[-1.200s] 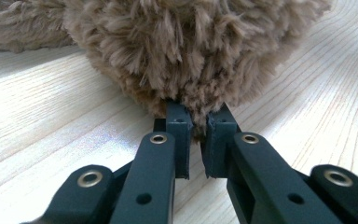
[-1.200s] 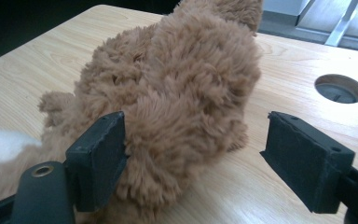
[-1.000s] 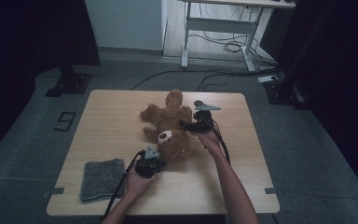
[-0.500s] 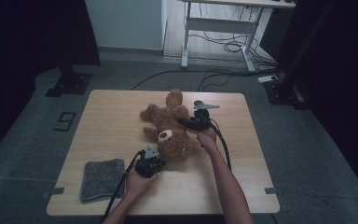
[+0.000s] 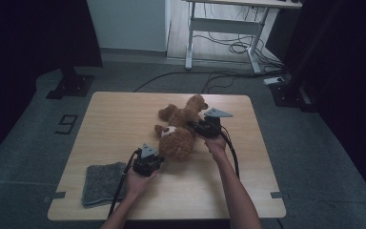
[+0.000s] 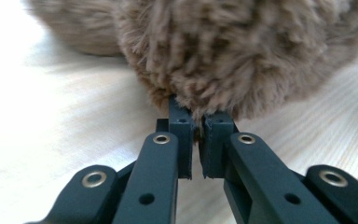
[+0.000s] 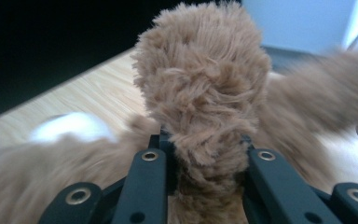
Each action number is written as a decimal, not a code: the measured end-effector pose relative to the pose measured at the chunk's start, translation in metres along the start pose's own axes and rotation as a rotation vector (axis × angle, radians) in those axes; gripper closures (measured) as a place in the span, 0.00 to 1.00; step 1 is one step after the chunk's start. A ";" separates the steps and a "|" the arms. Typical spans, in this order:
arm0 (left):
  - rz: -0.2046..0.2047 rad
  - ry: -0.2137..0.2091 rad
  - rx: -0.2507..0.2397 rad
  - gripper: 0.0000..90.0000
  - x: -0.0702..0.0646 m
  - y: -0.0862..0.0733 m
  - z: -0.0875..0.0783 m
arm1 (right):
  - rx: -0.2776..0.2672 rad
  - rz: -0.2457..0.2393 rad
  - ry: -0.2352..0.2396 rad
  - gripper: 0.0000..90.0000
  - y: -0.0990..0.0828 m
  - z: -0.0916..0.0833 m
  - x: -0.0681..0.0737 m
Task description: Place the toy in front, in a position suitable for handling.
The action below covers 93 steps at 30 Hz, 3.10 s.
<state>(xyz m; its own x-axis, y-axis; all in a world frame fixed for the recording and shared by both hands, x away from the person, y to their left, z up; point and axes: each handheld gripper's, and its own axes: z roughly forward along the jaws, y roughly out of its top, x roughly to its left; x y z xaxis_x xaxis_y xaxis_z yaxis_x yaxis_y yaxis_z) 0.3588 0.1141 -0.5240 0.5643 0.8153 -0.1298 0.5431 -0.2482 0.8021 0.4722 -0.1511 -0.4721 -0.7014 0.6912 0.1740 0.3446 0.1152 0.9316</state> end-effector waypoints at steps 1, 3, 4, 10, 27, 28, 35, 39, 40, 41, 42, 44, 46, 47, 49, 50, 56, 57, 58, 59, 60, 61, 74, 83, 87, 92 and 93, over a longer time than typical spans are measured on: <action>-0.005 0.003 -0.004 0.94 0.002 0.002 -0.001 | -0.005 -0.013 0.001 0.84 0.002 -0.004 0.003; -0.018 0.005 -0.017 0.94 0.007 0.006 -0.004 | -0.024 -0.022 0.009 0.84 0.004 -0.012 0.006; -0.023 0.004 -0.023 0.94 0.009 0.008 -0.005 | -0.039 -0.025 0.015 0.84 0.004 -0.017 0.007; -0.008 0.002 -0.019 0.95 0.007 0.013 -0.004 | -0.087 -0.042 0.031 0.84 0.001 -0.037 0.014; -0.030 -0.017 -0.010 0.95 0.015 0.028 0.005 | -0.149 -0.099 0.083 0.84 0.009 -0.066 0.043; -0.030 -0.014 -0.007 0.95 0.016 0.030 0.005 | -0.145 -0.101 0.088 0.84 0.008 -0.066 0.044; -0.084 0.004 0.014 0.95 0.034 0.041 0.013 | -0.127 -0.069 0.089 0.83 -0.005 -0.059 0.051; -0.127 0.009 0.036 0.95 0.045 0.043 0.017 | -0.054 -0.054 0.070 0.82 -0.021 -0.047 0.049; -0.133 0.007 0.045 0.94 0.047 0.043 0.017 | -0.039 -0.038 0.074 0.81 -0.027 -0.044 0.047; -0.137 0.007 0.049 0.93 0.047 0.042 0.017 | -0.053 -0.001 0.097 0.81 -0.032 -0.042 0.044; -0.138 0.006 0.057 0.92 0.048 0.041 0.017 | -0.062 0.019 0.104 0.81 -0.034 -0.042 0.043; -0.141 0.013 0.071 0.89 0.050 0.040 0.015 | -0.066 0.021 0.091 0.79 -0.035 -0.041 0.044; -0.144 0.021 0.071 0.83 0.053 0.038 0.010 | -0.068 0.013 0.067 0.79 -0.035 -0.040 0.047; -0.153 0.024 0.063 0.80 0.056 0.038 0.005 | -0.066 0.010 0.063 0.78 -0.035 -0.040 0.048; -0.176 0.011 0.024 0.75 0.062 0.036 -0.009 | -0.063 0.012 0.057 0.77 -0.036 -0.041 0.048; -0.177 0.006 0.013 0.73 0.064 0.036 -0.015 | -0.059 0.018 0.057 0.77 -0.037 -0.042 0.048; -0.121 -0.037 -0.035 0.68 0.054 0.030 -0.054 | -0.031 0.007 0.056 0.76 -0.044 -0.036 0.055; -0.103 -0.056 -0.036 0.67 0.050 0.029 -0.059 | -0.021 -0.001 0.052 0.76 -0.045 -0.035 0.057; -0.087 -0.064 -0.042 0.67 0.046 0.028 -0.062 | -0.013 -0.008 0.049 0.76 -0.046 -0.033 0.060; -0.072 -0.078 -0.049 0.67 0.042 0.027 -0.065 | -0.005 -0.017 0.046 0.76 -0.047 -0.031 0.063; -0.064 -0.101 -0.052 0.65 0.039 0.027 -0.067 | 0.003 -0.030 0.042 0.76 -0.048 -0.029 0.065; -0.062 -0.120 -0.057 0.64 0.036 0.027 -0.068 | 0.010 -0.045 0.024 0.76 -0.048 -0.026 0.070; 0.018 -0.129 -0.002 0.50 0.012 0.031 -0.047 | 0.006 -0.036 -0.016 0.76 -0.052 -0.021 0.073; 0.043 -0.053 0.011 0.53 0.007 0.029 -0.039 | 0.019 -0.006 0.016 0.47 -0.044 -0.042 0.075; 0.046 -0.054 0.008 0.53 0.007 0.028 -0.038 | -0.005 -0.009 -0.055 0.34 -0.037 -0.076 0.064; 0.043 -0.047 0.010 0.52 0.006 0.027 -0.038 | -0.013 0.038 -0.142 0.28 -0.038 -0.111 0.038; 0.043 -0.047 0.008 0.52 0.005 0.027 -0.038 | 0.004 0.049 -0.149 0.26 -0.040 -0.115 0.033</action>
<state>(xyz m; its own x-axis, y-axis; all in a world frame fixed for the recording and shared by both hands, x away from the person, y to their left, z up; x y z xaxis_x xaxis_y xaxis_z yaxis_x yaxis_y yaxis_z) 0.3528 0.1317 -0.4809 0.6152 0.7787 -0.1227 0.5231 -0.2868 0.8025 0.3635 -0.2143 -0.4668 -0.5831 0.7945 0.1699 0.3794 0.0814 0.9217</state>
